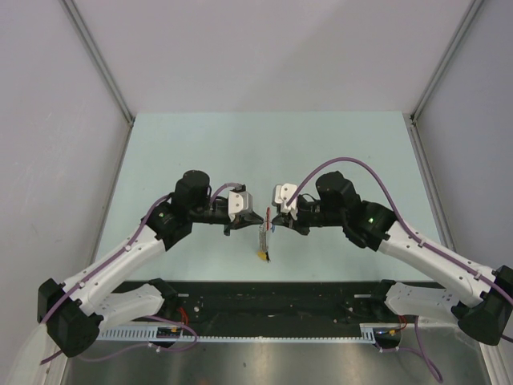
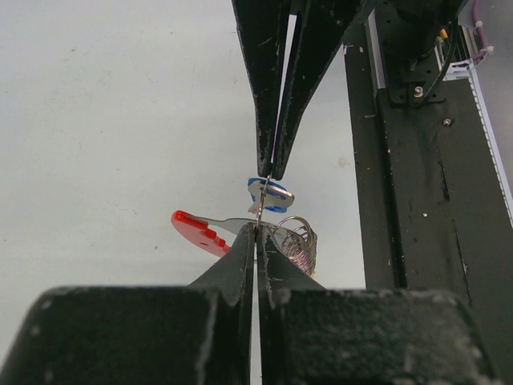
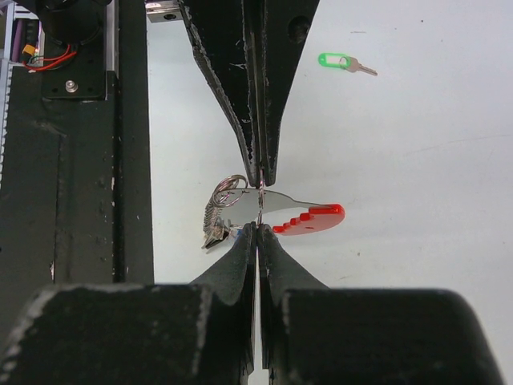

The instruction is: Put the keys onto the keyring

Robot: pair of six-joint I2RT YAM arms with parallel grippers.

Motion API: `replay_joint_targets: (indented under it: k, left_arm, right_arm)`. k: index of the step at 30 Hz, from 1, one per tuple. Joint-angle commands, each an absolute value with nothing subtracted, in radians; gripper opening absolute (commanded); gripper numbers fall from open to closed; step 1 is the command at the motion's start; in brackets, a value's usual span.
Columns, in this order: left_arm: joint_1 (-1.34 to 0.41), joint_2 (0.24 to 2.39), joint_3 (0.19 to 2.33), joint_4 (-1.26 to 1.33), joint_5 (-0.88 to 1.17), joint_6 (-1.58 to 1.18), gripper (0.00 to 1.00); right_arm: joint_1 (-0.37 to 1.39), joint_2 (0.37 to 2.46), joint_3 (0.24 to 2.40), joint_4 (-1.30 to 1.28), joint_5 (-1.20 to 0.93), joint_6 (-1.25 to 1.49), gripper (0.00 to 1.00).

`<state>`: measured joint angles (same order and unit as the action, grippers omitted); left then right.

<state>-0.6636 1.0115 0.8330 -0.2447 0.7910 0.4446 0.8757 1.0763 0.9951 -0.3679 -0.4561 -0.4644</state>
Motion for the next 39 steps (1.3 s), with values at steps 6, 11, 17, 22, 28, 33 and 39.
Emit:
replay_joint_targets:
  k: [6,11,17,22,28,33,39]
  left_arm:
    - [-0.667,0.982,0.841,-0.199,0.831,0.448,0.00]
    - [-0.667,0.980,0.842,-0.199,0.834,0.449,0.01]
    - [-0.667,0.979,0.841,-0.201,0.827,0.446,0.00]
    - [-0.667,0.982,0.841,-0.201,0.828,0.448,0.00]
    - [-0.667,0.983,0.841,-0.201,0.831,0.448,0.00]
    - [-0.667,0.985,0.841,-0.199,0.838,0.446,0.01]
    - [-0.667,0.989,0.842,-0.202,0.859,0.451,0.00]
  right_arm:
    - [0.888,1.080,1.006,-0.327,-0.454,-0.463,0.00]
    - [0.890,1.075,1.005,-0.324,-0.427,-0.457,0.00]
    - [0.893,1.071,1.006,-0.325,-0.425,-0.454,0.00]
    - [0.894,1.074,1.005,-0.321,-0.433,-0.454,0.00]
    - [0.897,1.075,1.005,-0.316,-0.431,-0.454,0.00]
    - [0.899,1.074,1.005,-0.314,-0.428,-0.454,0.00]
    - [0.899,1.077,1.005,-0.311,-0.428,-0.457,0.00]
